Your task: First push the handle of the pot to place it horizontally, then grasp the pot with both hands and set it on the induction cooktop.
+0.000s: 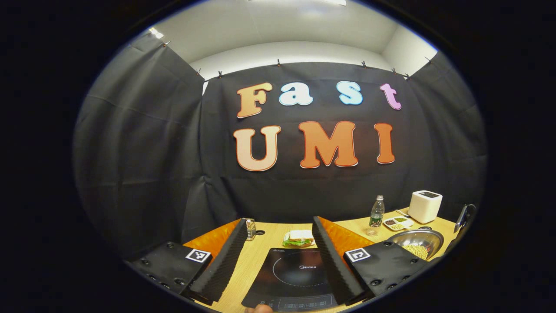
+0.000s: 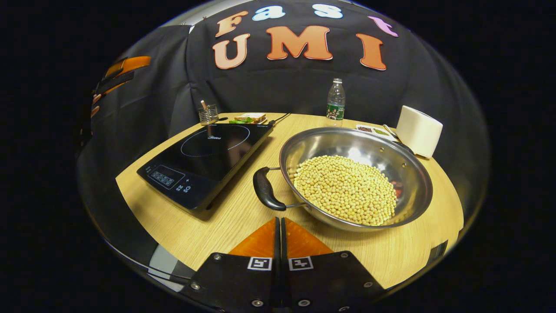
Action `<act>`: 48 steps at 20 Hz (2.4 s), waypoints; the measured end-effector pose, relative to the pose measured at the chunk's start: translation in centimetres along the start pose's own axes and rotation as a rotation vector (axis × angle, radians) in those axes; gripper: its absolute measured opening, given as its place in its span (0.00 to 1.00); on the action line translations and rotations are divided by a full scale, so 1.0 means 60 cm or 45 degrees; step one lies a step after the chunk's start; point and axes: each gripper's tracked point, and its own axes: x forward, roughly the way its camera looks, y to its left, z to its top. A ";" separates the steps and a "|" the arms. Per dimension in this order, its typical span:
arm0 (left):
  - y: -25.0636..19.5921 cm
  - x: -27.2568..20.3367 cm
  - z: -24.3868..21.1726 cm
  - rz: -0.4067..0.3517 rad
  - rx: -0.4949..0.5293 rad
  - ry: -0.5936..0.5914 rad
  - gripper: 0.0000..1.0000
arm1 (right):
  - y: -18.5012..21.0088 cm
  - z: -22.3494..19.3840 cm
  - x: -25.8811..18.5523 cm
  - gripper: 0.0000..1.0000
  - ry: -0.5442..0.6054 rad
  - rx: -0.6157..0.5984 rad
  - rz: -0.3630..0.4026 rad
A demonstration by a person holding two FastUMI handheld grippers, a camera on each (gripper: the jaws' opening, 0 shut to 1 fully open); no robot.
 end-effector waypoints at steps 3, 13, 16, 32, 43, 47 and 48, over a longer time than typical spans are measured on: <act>0.006 0.009 -0.006 0.009 0.008 0.013 0.97 | 0.010 0.008 0.016 0.00 -0.002 0.031 0.014; 0.018 0.030 -0.017 0.002 -0.010 0.026 0.97 | 0.028 0.044 0.062 0.00 0.014 0.081 0.019; 0.028 0.035 -0.024 0.008 -0.016 0.033 0.97 | 0.033 0.054 0.076 0.00 0.011 0.094 0.015; 0.046 0.054 -0.053 0.002 -0.030 0.073 0.97 | 0.049 0.087 0.124 0.00 0.035 0.310 0.005; -0.017 0.069 -0.106 -0.111 -0.033 0.160 0.97 | 0.059 0.106 0.149 0.00 0.026 0.370 0.009; -0.050 0.071 -0.129 -0.159 -0.049 0.205 0.97 | 0.061 0.114 0.163 0.00 0.018 0.356 0.001; -0.058 0.073 -0.136 -0.170 -0.054 0.219 0.97 | 0.062 0.113 0.162 0.00 0.018 0.354 0.003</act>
